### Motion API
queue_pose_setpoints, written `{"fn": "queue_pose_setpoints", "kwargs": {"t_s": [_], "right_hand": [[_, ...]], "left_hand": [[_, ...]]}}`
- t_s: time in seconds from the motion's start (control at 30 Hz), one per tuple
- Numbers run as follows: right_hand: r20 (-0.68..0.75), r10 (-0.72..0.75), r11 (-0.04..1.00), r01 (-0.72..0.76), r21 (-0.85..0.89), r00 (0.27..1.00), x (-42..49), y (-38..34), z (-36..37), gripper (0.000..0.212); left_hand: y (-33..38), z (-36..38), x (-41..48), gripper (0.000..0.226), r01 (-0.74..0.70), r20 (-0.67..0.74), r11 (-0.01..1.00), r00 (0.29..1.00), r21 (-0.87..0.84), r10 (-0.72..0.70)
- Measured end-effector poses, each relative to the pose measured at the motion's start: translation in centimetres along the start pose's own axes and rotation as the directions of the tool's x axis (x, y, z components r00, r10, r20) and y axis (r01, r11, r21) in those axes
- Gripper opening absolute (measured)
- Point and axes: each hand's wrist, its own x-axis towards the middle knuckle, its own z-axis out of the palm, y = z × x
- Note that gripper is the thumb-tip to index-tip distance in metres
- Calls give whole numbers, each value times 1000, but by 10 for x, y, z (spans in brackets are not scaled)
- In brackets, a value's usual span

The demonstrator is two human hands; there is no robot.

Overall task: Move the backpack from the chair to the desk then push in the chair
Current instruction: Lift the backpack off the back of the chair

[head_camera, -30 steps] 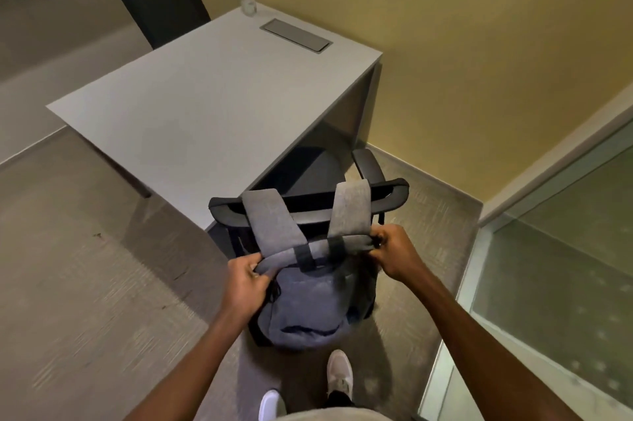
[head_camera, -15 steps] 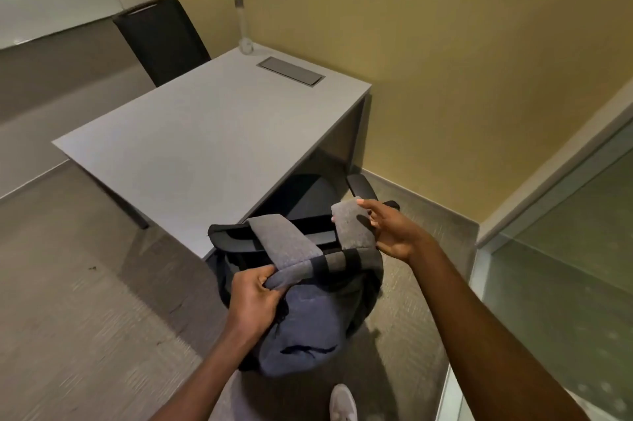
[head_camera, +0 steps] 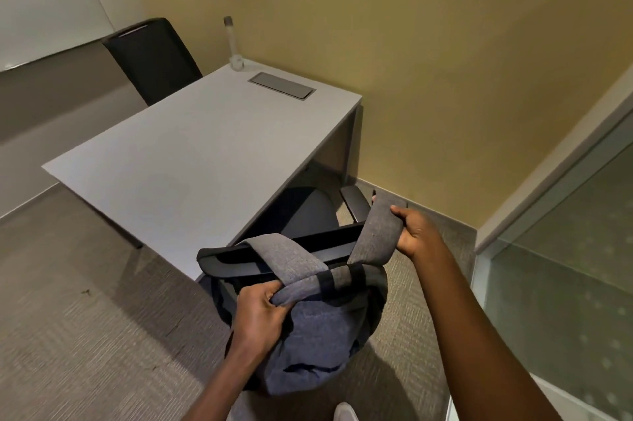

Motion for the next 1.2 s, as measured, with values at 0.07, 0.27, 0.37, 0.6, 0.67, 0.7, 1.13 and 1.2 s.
{"fn": "queue_pose_setpoints", "kwargs": {"t_s": [0.07,0.27,0.37,0.6,0.67,0.7,1.13,1.2], "right_hand": [[-100,-21,1000,23,20,995,1,5,-15,46],[-296,-6,999,-9,-48,955,-12,31,-52,44],[-290,13,991,-51,-125,957,-32,44,-61,38],[-233,12,894,-115,-434,973,-82,67,-61,21],[-240,-98,752,-86,-653,966,-93,69,-52,24],[-216,-211,603,-47,-796,953,-98,70,-44,25],[382,-277,264,452,-852,882,-101,174,125,37],[411,-275,283,481,-830,869,-101,183,132,39]], "left_hand": [[0,5,0,22,21,10,1000,1000,-11,-21],[-2,10,-14,23,51,14,996,999,-67,-50],[-5,10,-23,29,10,12,998,1000,-65,-10],[-15,-5,-32,26,-40,24,998,999,-52,41],[-19,-11,-36,26,-63,31,998,997,-28,63],[-21,-13,-37,26,-74,29,997,997,1,74],[-43,-58,-51,31,-112,-35,994,993,-4,112],[-49,-65,-53,36,-103,-32,994,994,-24,102]]}}
